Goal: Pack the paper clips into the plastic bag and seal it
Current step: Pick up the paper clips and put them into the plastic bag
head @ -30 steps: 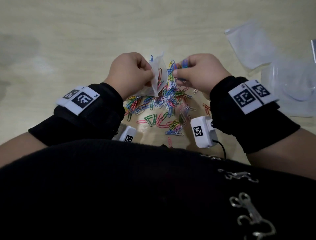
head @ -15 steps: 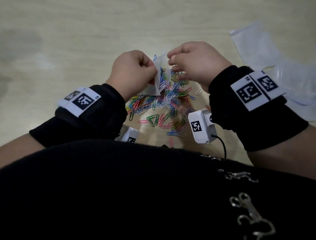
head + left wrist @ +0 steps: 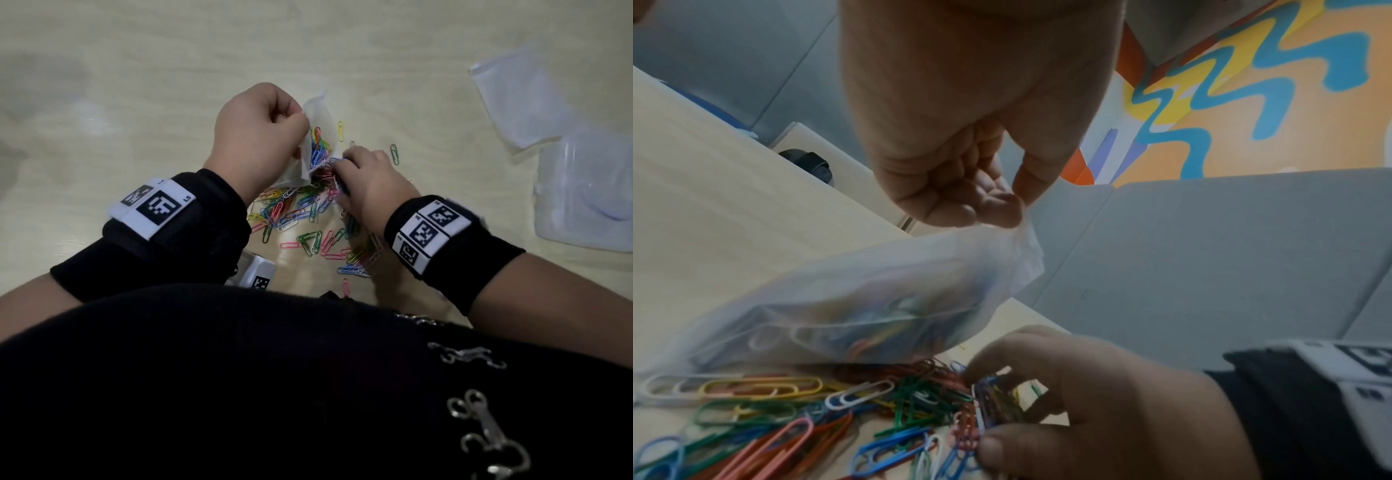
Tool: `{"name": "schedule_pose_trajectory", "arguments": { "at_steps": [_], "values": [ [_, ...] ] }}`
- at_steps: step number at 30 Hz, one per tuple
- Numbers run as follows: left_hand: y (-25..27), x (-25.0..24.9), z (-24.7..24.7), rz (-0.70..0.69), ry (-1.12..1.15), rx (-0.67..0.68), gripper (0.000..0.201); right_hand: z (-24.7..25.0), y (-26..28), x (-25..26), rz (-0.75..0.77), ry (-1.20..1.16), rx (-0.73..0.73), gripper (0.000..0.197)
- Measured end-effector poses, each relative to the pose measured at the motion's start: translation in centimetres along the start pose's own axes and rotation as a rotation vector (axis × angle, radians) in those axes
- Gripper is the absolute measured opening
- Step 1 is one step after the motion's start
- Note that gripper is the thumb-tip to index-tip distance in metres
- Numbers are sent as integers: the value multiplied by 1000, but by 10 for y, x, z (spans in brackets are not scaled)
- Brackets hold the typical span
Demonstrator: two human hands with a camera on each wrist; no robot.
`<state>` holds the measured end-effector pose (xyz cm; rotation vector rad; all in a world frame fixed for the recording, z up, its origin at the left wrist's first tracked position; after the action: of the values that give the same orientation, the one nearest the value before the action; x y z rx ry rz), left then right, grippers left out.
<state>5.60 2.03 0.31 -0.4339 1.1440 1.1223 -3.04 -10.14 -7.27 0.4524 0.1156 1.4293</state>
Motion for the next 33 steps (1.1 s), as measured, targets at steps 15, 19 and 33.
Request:
{"name": "schedule_pose_trajectory", "arguments": {
  "at_steps": [15, 19, 33],
  "values": [
    [-4, 2, -17, -37, -80, 106, 15, 42, 14, -59, -321, -873, -141, 7],
    [-4, 3, -21, -25, -79, 133, 13, 57, 13, -40, -272, -1254, -104, 17],
    [-1, 4, -12, 8, -52, 77, 4, 89, 14, -2, -225, -874, -33, 32]
  ]
}}
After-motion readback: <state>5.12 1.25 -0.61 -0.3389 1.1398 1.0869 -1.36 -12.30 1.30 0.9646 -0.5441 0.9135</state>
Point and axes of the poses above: each hand's wrist, its own y-axis away from the middle knuckle, its own z-axis out of the back of the hand, x = y × z, the point moved 9 cm from there along -y, towards the middle knuckle, and after that the axes turned 6 degrees about x, right-handed, at the moved point
